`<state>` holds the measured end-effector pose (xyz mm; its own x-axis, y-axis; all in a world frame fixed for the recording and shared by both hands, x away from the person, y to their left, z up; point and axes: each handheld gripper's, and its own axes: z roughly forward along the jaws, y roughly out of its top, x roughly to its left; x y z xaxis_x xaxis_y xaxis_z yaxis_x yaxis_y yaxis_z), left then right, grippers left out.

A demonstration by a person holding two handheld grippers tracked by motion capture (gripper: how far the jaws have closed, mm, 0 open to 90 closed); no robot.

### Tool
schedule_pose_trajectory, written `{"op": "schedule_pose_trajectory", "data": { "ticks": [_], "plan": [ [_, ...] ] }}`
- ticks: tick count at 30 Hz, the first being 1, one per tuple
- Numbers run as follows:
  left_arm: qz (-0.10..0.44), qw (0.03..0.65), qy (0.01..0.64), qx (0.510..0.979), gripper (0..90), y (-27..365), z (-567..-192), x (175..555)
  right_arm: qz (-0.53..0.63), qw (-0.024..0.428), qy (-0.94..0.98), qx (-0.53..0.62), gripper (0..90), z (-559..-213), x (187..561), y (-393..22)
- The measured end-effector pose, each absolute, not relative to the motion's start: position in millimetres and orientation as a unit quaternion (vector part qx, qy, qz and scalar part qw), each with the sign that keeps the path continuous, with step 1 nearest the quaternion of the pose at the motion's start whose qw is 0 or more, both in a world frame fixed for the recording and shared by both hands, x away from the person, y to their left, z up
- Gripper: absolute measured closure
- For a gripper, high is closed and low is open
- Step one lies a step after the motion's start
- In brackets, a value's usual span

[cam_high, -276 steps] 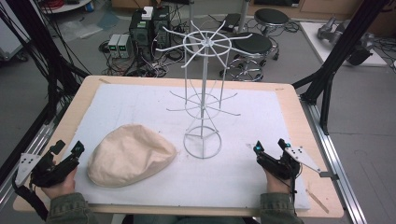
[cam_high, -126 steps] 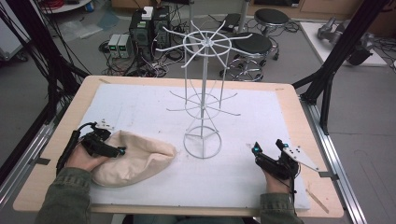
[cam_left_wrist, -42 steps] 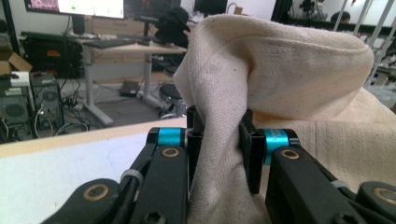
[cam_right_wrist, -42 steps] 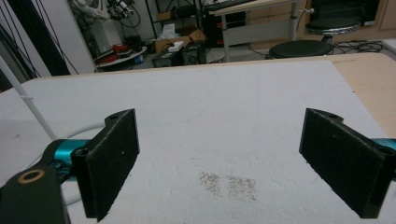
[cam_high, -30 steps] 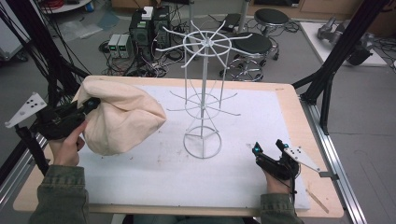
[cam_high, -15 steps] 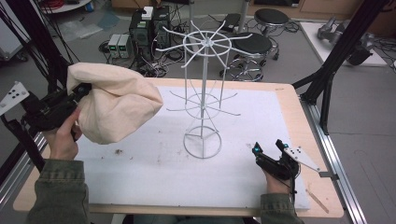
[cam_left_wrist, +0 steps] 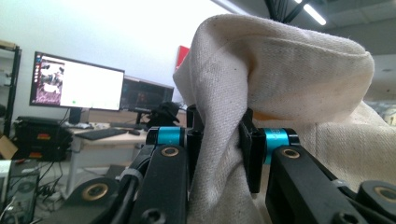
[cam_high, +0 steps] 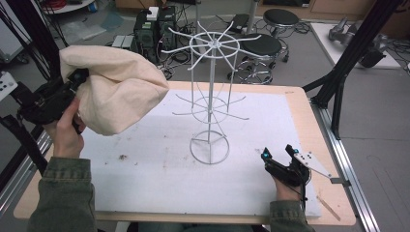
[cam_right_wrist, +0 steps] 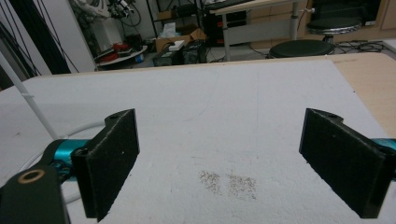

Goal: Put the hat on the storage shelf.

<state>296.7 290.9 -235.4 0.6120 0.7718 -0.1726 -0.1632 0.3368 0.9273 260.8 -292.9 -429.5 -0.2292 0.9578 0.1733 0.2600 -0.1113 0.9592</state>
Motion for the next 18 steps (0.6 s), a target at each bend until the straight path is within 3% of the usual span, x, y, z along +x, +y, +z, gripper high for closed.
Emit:
{"op": "schedule_pose_trajectory", "data": {
  "ticks": [18],
  "plan": [
    [0.324, 0.765, 0.303, 0.467, 77.0, 290.5, -204.5, 295.6, 0.529, 0.327, 0.581, 0.524, 11.1, -429.2, 259.2, -293.6]
  ]
}}
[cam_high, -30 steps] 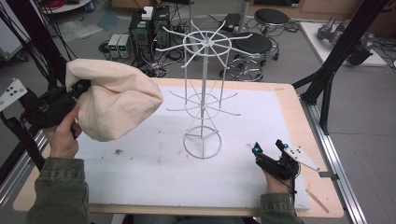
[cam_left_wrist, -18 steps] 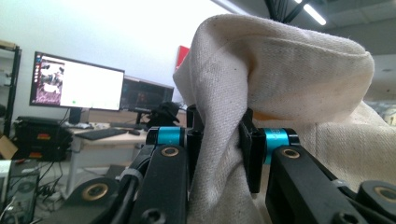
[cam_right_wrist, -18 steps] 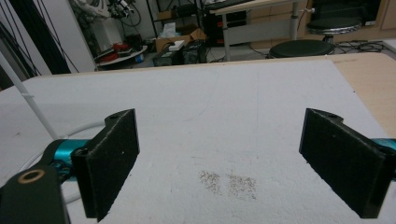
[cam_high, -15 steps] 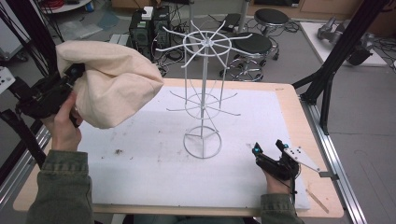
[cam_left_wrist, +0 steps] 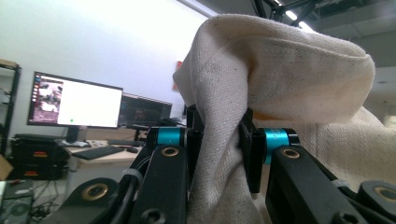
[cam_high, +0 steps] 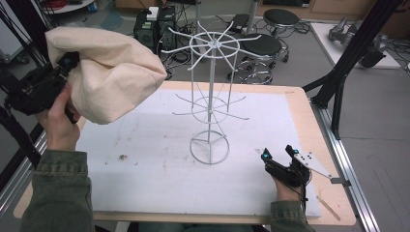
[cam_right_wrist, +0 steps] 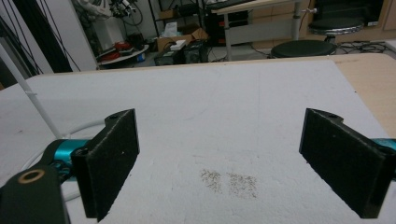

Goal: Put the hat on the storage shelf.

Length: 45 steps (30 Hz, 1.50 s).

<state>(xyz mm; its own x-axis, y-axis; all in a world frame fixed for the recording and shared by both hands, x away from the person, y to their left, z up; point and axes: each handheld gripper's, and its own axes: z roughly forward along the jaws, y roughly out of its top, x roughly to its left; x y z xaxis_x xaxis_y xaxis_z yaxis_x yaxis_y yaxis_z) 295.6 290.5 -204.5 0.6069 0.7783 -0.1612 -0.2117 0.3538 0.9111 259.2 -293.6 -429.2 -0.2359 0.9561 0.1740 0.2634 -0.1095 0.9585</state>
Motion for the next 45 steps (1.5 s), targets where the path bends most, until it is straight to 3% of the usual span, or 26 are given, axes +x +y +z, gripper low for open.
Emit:
{"op": "schedule_pose_trajectory", "data": {
  "ticks": [25, 45],
  "plan": [
    [0.330, 0.783, 0.279, 0.447, 76.9, 280.6, -154.0, 303.4, 0.530, 0.328, 0.584, 0.520, 11.1, -429.2, 258.4, -292.5],
    [0.299, 0.794, 0.240, 0.471, 76.1, 209.7, -125.3, 345.3, 0.532, 0.325, 0.586, 0.517, 11.1, -429.0, 257.4, -292.3]
  ]
}}
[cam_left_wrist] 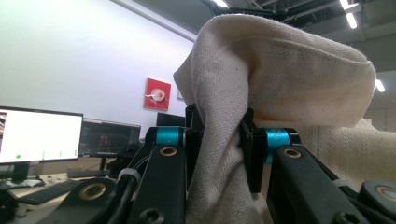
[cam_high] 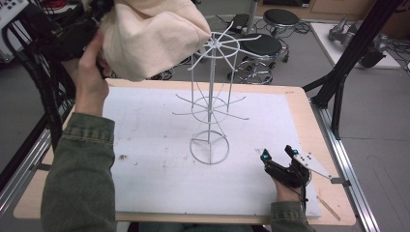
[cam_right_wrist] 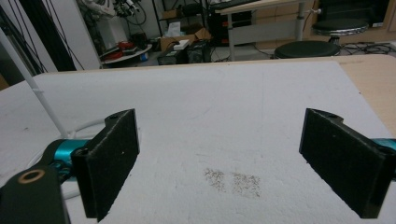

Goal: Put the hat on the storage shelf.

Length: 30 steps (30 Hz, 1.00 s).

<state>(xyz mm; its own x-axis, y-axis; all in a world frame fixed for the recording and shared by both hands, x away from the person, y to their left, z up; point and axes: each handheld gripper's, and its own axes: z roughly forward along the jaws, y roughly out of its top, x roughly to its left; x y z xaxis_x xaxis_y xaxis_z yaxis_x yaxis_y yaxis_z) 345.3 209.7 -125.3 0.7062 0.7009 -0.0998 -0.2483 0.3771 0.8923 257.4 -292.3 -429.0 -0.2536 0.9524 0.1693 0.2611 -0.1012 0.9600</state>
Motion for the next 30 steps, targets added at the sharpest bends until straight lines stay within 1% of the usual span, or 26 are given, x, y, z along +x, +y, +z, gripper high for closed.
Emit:
{"op": "schedule_pose_trajectory", "data": {
  "ticks": [7, 16, 20, 24, 30],
  "plan": [
    [0.304, 0.784, 0.242, 0.485, 76.1, 194.5, -130.0, 355.5, 0.533, 0.324, 0.586, 0.518, 11.1, -429.1, 258.2, -293.0],
    [0.309, 0.785, 0.246, 0.478, 76.1, 201.8, -132.7, 353.1, 0.533, 0.322, 0.586, 0.518, 11.1, -429.1, 258.1, -292.9],
    [0.303, 0.785, 0.259, 0.474, 76.1, 211.6, -147.3, 354.3, 0.534, 0.322, 0.585, 0.519, 11.1, -429.1, 257.9, -292.3],
    [0.279, 0.795, 0.272, 0.465, 76.0, 219.6, -167.1, 359.2, 0.531, 0.323, 0.587, 0.519, 11.1, -429.1, 257.9, -292.5],
    [0.274, 0.789, 0.280, 0.474, 76.0, 222.2, -187.8, 360.9, 0.532, 0.324, 0.584, 0.520, 11.1, -429.1, 257.9, -292.4]
  ]
}}
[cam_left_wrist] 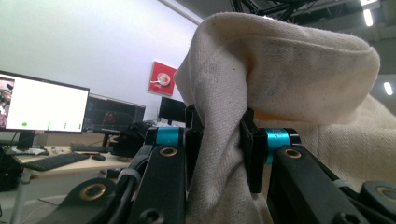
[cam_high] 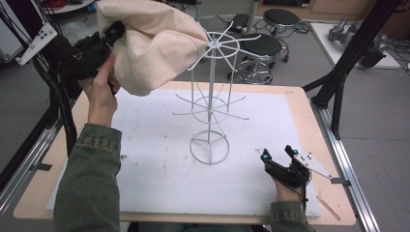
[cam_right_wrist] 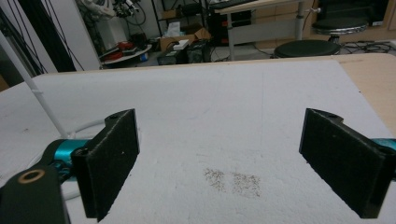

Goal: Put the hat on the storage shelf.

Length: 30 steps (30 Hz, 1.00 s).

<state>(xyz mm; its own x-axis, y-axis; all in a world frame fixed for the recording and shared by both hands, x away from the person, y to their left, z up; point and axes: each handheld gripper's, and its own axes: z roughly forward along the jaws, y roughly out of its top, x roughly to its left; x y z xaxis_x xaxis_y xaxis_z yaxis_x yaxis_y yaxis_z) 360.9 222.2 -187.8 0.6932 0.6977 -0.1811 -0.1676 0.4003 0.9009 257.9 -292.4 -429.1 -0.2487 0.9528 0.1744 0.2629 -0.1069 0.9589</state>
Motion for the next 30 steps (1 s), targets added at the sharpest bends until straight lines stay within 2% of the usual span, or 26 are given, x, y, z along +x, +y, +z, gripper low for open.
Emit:
{"op": "schedule_pose_trajectory", "data": {
  "ticks": [17, 30],
  "plan": [
    [0.260, 0.781, 0.298, 0.483, 75.0, 226.5, -254.1, 357.4, 0.534, 0.332, 0.581, 0.517, 12.6, -428.5, 257.3, -293.0],
    [0.273, 0.767, 0.308, 0.492, 75.0, 225.0, -264.2, 355.5, 0.531, 0.337, 0.578, 0.519, 12.4, -428.0, 256.8, -293.1]
  ]
}}
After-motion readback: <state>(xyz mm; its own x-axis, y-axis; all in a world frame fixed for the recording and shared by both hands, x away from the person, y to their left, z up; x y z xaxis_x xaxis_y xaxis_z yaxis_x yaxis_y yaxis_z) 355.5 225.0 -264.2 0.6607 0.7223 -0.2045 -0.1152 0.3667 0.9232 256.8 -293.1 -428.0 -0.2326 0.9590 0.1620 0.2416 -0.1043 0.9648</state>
